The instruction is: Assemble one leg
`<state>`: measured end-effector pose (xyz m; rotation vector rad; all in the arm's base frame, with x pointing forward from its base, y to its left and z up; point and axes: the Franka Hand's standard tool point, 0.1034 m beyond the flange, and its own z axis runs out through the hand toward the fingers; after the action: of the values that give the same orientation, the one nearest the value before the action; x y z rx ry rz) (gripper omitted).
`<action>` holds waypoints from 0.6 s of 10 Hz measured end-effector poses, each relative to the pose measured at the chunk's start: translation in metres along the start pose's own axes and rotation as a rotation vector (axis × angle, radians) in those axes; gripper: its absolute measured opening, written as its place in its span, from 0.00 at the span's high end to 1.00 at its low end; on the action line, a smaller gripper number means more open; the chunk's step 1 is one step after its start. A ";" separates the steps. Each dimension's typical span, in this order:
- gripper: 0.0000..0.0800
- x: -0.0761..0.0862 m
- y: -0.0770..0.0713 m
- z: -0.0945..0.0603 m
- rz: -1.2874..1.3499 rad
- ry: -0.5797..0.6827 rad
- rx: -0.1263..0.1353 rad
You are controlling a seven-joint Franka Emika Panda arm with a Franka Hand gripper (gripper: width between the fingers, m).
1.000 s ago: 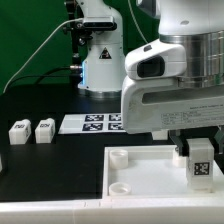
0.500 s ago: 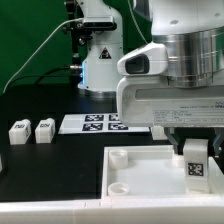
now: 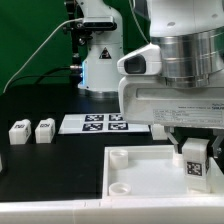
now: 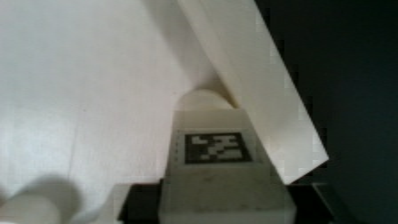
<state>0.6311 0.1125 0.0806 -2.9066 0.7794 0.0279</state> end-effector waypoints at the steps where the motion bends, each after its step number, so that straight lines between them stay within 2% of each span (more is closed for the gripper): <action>1: 0.62 0.000 0.000 0.000 0.000 -0.001 0.000; 2: 0.36 0.000 0.000 0.001 0.000 -0.001 -0.001; 3: 0.36 0.000 0.000 0.001 -0.001 -0.001 -0.001; 4: 0.22 0.000 0.000 0.001 -0.001 -0.001 -0.001; 6: 0.19 0.000 0.000 0.001 -0.001 -0.002 -0.001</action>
Offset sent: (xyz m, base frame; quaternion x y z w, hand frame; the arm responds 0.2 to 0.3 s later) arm 0.0000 0.0000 0.0000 0.0000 0.0000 0.0000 1.0000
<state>0.6306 0.1125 0.0794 -2.9075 0.7787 0.0305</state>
